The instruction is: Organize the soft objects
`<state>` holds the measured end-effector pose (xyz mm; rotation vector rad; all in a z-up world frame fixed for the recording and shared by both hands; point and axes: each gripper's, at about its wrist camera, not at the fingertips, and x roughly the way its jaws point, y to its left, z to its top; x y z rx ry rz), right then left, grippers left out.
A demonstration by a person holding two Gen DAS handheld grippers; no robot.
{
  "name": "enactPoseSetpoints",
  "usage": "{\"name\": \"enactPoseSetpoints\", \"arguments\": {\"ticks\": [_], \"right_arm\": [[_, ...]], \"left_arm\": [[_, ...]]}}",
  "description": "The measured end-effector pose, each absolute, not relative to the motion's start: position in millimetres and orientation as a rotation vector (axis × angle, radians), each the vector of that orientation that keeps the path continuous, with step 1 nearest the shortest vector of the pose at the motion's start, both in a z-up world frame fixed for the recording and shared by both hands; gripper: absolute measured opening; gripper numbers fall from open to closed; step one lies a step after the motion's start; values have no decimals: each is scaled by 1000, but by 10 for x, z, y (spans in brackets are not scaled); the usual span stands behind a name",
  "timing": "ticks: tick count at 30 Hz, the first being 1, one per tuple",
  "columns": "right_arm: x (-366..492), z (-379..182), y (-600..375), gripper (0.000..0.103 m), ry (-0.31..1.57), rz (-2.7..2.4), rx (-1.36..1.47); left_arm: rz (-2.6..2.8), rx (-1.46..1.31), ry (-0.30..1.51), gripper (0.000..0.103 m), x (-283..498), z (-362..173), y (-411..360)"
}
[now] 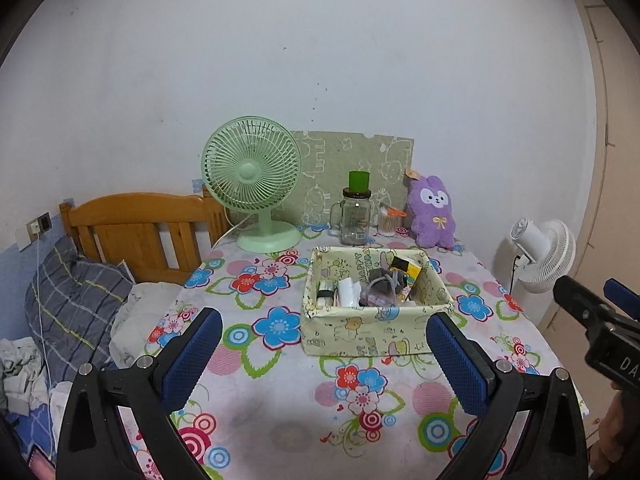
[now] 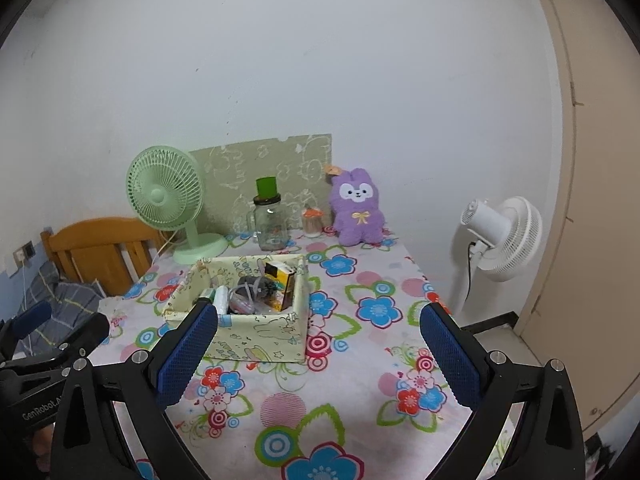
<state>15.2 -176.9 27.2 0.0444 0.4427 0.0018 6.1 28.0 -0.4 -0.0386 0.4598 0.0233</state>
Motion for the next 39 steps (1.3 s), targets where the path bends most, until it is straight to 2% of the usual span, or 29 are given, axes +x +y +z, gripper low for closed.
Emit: {"name": "enactPoseSetpoints", "arguments": {"ticks": [39], "right_arm": [[110,281,-1708,103,429,34,30]], "left_arm": [[26,-57,439,103,25,67,257]]}}
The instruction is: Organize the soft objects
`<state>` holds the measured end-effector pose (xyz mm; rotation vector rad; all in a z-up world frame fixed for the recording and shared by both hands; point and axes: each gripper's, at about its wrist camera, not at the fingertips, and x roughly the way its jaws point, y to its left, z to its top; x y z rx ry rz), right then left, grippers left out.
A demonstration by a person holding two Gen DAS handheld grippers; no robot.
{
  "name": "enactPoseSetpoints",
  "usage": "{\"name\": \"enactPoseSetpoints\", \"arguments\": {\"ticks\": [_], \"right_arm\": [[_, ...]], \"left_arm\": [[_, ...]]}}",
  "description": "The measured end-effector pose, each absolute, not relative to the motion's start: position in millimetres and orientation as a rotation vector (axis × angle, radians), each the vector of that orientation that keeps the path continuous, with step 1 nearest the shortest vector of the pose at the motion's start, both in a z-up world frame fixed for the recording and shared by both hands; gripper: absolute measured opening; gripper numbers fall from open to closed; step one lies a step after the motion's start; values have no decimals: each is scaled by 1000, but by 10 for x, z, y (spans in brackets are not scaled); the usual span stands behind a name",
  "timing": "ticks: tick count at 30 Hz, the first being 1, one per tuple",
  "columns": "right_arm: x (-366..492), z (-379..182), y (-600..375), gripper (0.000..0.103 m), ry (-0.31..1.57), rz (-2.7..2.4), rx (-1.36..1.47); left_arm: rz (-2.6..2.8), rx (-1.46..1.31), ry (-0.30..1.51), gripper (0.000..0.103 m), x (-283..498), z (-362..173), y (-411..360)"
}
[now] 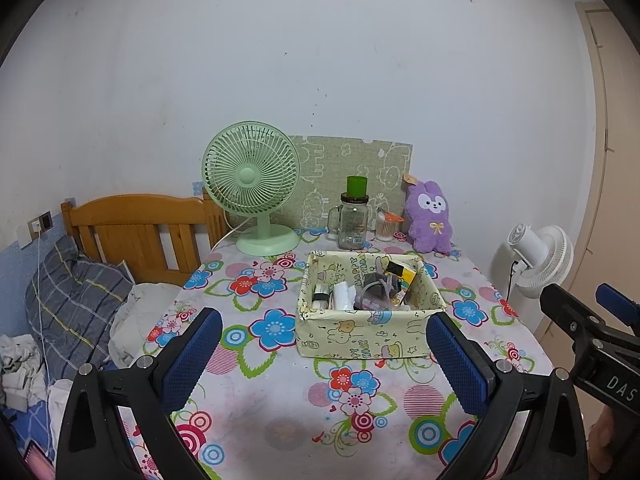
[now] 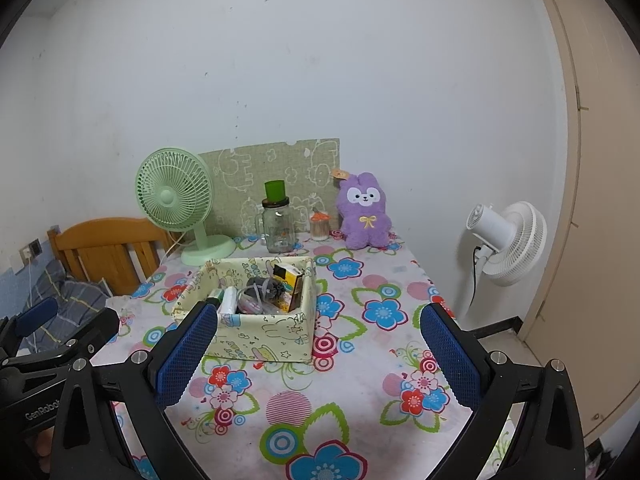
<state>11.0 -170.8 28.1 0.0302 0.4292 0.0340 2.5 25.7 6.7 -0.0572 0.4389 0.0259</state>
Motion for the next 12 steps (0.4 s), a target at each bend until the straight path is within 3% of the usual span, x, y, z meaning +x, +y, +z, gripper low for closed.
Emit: {"name": "enactPoseSetpoints", "arguments": {"ticks": [12], "right_arm": [[122,269,-1708,103,432,33,30]], "left_arm": [[31,-46,436,103,22,32,269]]}}
